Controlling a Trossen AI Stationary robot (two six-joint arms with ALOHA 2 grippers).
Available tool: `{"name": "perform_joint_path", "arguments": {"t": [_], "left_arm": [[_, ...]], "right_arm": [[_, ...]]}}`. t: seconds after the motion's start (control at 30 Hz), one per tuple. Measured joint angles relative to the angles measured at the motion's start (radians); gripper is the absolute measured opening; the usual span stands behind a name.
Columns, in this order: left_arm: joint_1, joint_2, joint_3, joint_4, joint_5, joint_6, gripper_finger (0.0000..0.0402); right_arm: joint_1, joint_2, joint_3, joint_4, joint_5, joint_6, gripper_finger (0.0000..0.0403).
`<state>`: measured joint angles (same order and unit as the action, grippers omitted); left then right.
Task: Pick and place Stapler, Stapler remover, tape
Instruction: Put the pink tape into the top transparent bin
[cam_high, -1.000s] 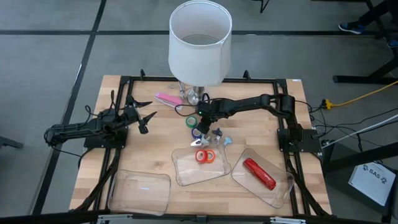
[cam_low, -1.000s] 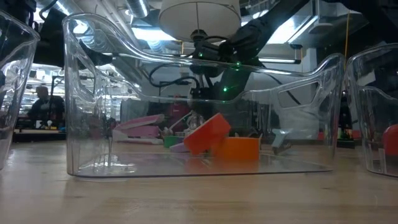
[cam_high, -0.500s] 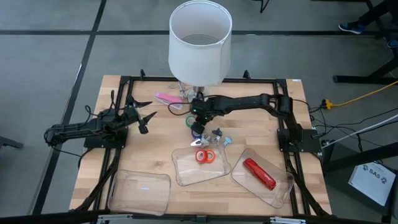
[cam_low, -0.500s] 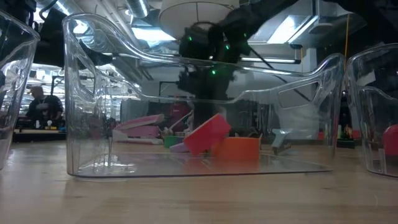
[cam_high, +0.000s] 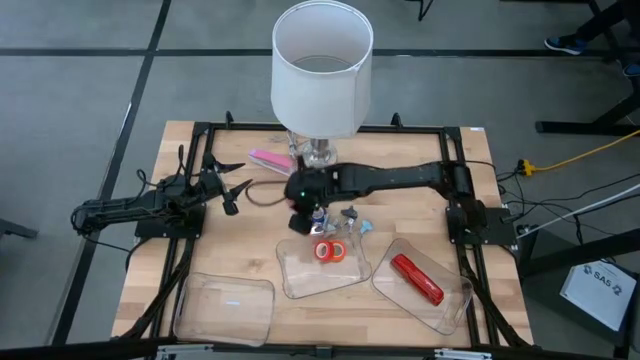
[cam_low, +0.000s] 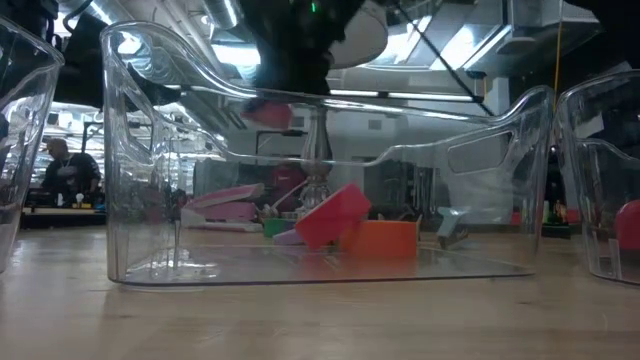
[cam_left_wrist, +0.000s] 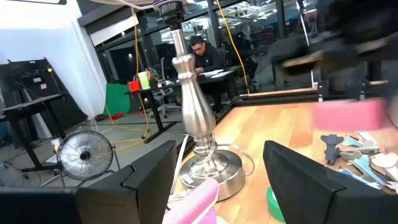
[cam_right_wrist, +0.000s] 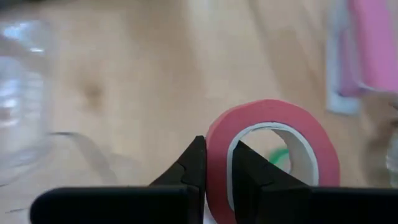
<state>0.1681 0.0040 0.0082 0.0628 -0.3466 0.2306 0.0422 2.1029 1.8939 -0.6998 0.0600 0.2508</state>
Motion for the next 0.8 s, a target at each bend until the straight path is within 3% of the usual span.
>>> {"name": "perform_joint_path", "arguments": {"t": [0.43, 0.8], "left_arm": [[0.000, 0.000, 0.000, 0.000, 0.000, 0.000, 0.0239], [0.000, 0.000, 0.000, 0.000, 0.000, 0.000, 0.0239]], "right_arm": [[0.225, -0.001, 0.021, -0.068, -0.115, 0.064, 0.0042], [0.279, -0.003, -0.042, -0.305, -0.034, 0.290, 0.0042]]}}
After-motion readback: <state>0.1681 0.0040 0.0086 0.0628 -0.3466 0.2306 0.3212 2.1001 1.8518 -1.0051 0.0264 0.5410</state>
